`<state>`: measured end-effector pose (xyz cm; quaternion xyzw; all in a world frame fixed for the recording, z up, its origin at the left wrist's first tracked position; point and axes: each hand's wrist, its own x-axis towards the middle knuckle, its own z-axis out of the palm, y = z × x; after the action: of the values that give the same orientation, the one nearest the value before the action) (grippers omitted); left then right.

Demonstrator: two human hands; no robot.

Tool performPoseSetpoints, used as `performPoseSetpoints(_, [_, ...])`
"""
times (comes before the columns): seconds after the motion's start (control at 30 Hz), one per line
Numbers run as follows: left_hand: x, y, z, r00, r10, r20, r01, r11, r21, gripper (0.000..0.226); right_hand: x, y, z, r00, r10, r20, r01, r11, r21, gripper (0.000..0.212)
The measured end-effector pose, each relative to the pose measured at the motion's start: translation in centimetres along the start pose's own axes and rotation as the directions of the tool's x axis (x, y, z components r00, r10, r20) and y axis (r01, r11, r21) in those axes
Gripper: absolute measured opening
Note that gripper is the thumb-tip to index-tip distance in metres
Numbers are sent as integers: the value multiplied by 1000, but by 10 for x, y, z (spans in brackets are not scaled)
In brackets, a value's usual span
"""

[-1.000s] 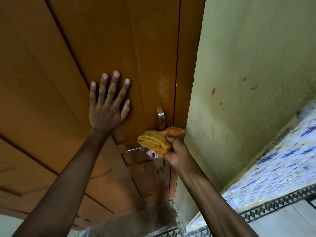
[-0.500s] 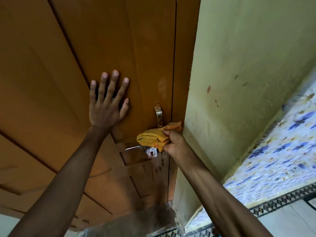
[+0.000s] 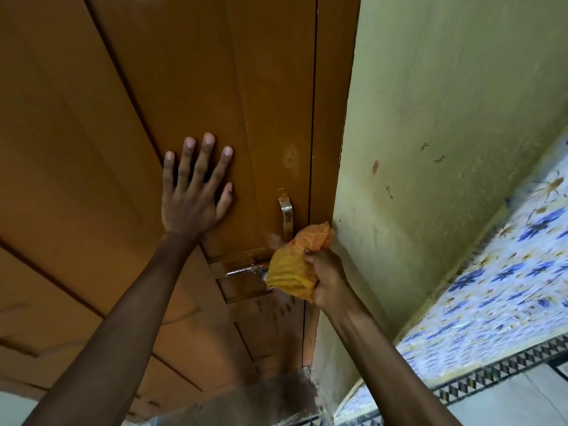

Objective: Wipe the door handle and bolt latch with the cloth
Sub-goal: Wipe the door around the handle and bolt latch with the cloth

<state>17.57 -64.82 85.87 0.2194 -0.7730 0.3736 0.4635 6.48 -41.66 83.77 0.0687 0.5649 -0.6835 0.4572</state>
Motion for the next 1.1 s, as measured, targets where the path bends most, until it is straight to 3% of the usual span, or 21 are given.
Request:
performPoseSetpoints(0.07, [0, 0, 1, 1000, 2, -3, -2, 1000, -3, 64, 0, -3, -6, 989, -148, 4, 147, 981, -125, 11])
performPoseSetpoints(0.2, [0, 0, 2, 1000, 6, -12, -6, 1000, 9, 65, -2, -24, -7, 889, -444, 110, 456, 848, -270, 14])
performPoseSetpoints(0.3, [0, 0, 1, 1000, 5, -10, -4, 1000, 7, 65, 2, -34, -2, 886, -439, 148, 464, 841, -280, 14])
performPoseSetpoints(0.43, [-1, 0, 1, 1000, 1, -8, 0, 1000, 9, 64, 13, -35, 1, 906, -414, 92, 423, 895, -140, 23])
performPoseSetpoints(0.53, [-2, 1, 2, 1000, 2, -8, -2, 1000, 19, 64, 20, -29, 0, 914, -403, 45, 405, 904, -139, 71])
performPoseSetpoints(0.6, [-1, 1, 2, 1000, 2, -8, -2, 1000, 18, 64, 25, -27, 2, 899, -437, -7, 426, 880, -211, 85])
performPoseSetpoints(0.7, [-1, 1, 2, 1000, -4, -12, 4, 1000, 19, 63, 29, -27, 5, 862, -502, -72, 448, 820, -355, 64])
performPoseSetpoints(0.83, [-1, 1, 3, 1000, -4, -21, 5, 1000, 23, 63, 30, -30, 3, 761, -648, -17, 580, 693, -428, 25])
performPoseSetpoints(0.97, [-1, 1, 3, 1000, -5, -22, 5, 1000, 29, 63, 34, -37, 7, 698, -713, 71, 657, 598, -459, 33])
performPoseSetpoints(1.1, [-2, 1, 3, 1000, -2, -21, 3, 1000, 29, 63, 37, -34, 10, 714, -677, 181, 664, 573, -480, 45])
